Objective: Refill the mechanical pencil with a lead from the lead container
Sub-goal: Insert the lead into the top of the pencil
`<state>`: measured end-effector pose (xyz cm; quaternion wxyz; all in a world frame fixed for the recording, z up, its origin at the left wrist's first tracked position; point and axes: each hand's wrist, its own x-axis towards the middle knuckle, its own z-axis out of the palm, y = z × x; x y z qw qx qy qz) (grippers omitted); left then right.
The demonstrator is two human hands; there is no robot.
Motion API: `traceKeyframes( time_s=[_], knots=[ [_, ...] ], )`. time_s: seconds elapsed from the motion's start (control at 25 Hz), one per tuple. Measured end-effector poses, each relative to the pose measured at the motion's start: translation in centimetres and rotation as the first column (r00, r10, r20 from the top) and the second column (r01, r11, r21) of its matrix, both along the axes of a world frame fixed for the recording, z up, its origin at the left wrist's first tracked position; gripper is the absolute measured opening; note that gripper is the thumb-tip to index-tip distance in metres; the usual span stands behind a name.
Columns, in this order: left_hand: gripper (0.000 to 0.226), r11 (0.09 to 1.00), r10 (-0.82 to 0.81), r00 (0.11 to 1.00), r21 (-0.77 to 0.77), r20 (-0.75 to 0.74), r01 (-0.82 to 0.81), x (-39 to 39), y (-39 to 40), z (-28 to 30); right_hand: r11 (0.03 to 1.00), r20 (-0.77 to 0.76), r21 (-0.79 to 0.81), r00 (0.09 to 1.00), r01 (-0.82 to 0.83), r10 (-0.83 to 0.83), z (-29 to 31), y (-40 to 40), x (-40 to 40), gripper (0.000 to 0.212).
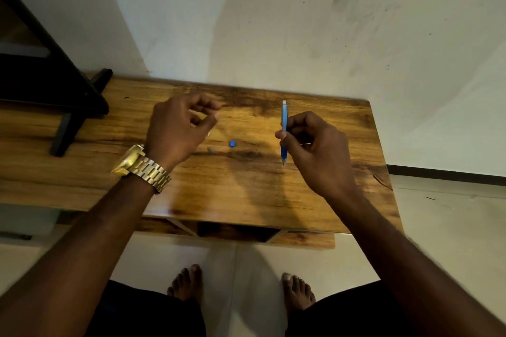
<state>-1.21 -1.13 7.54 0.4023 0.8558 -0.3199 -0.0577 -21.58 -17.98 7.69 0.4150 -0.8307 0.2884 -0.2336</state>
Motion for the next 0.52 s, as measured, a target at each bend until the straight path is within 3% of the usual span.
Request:
traceKeyframes(
  time_s=[0.12,0.2,0.4,0.52],
  knots=[
    [0.021,0.934,0.033,0.995,0.35,0.098,-0.066,2.2,1.4,-1.4,0.99,0.041,0.115,0.995,0.084,-0.089,0.0,-0.6,0.0,0.015],
    [0.024,0.893,-0.006,0.997,0.449,0.081,-0.031,2.4,1.2,-2.5,0.976,0.051,0.194,0.993,0.097,-0.109,-0.1,-0.7,0.0,0.016],
    [0.016,0.899,0.067,0.992,0.424,0.11,-0.108,2.0,-0.3,-3.5,0.967,0.058,0.239,0.993,0.09,-0.107,0.0,-0.6,-0.2,0.015],
    [0.016,0.861,0.129,0.967,0.459,0.22,-0.219,1.5,-1.3,-4.0,0.962,0.059,0.261,0.993,0.081,-0.1,0.1,-0.6,-0.3,0.015]
  ],
)
